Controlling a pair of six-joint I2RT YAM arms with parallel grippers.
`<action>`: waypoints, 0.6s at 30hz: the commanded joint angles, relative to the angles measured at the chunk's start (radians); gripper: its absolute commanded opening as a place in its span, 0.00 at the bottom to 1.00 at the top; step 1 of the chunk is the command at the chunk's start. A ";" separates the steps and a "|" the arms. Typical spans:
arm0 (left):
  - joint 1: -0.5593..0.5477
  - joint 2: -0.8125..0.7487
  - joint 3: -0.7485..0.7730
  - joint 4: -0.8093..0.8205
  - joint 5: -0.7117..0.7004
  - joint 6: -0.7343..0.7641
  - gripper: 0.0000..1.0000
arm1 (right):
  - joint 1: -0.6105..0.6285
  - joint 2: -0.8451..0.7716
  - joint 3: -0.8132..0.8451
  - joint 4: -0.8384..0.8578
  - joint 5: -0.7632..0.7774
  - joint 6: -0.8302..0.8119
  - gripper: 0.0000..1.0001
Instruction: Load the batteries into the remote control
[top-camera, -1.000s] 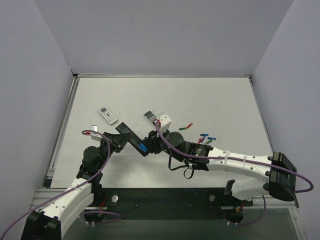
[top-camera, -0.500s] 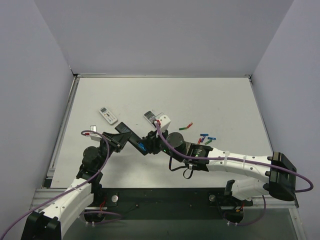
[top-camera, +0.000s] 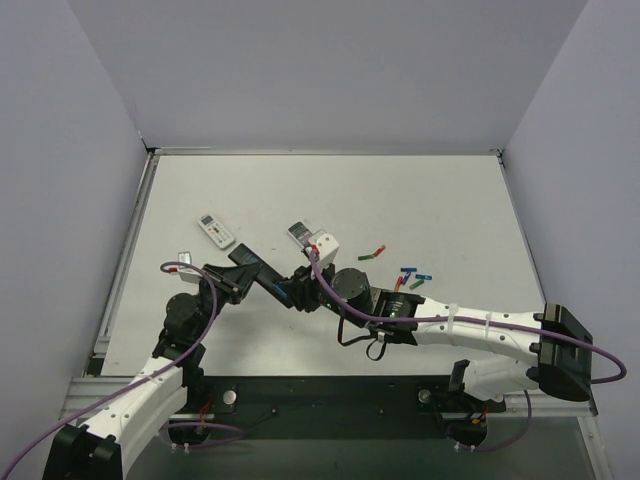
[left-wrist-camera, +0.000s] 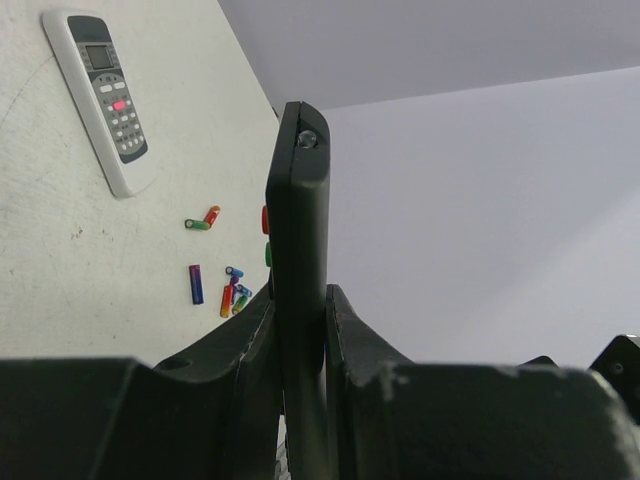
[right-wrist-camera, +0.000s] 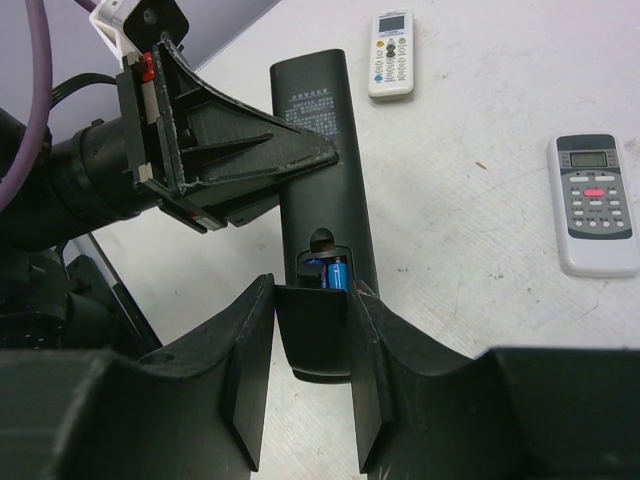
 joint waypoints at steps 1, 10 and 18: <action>0.007 -0.020 -0.003 0.047 -0.010 -0.023 0.00 | 0.008 -0.023 -0.017 0.058 0.031 -0.014 0.00; 0.007 -0.028 -0.004 0.049 -0.006 -0.030 0.00 | 0.014 -0.038 -0.037 0.082 0.064 -0.024 0.00; 0.006 -0.029 -0.003 0.056 -0.001 -0.041 0.00 | 0.014 -0.034 -0.048 0.122 0.047 -0.028 0.00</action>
